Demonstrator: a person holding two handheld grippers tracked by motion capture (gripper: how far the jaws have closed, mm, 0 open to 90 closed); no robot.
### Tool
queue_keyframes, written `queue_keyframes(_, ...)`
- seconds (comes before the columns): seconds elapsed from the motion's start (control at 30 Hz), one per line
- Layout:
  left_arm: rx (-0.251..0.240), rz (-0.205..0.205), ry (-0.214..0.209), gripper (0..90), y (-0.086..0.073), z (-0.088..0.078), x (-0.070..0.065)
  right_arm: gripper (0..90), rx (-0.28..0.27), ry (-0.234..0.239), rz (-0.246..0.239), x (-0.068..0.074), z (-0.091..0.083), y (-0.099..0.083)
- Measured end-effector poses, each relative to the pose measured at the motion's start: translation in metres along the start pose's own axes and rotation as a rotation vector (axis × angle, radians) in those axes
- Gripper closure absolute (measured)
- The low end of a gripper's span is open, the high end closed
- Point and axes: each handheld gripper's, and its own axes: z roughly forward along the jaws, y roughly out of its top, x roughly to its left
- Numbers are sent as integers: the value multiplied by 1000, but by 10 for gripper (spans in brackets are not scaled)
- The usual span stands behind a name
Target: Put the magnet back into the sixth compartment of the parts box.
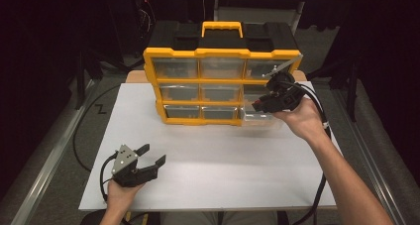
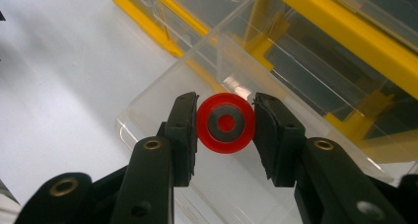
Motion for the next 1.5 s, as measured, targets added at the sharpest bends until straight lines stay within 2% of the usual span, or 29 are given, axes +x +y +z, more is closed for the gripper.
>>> queue_keyframes(0.3,0,1,2,295,0,0,0,588,7,4,11,-2,3,-2)
queue_keyframes(0.5,2,0,1,295,0,0,0,586,-11,6,14,0,0,-3)
queue_keyframes(1.13,9,-3,5,294,0,1,0,590,-78,39,-36,17,-15,-3)
queue_keyframes(1.5,8,-3,5,294,0,0,0,591,-86,74,-74,31,-15,-3)
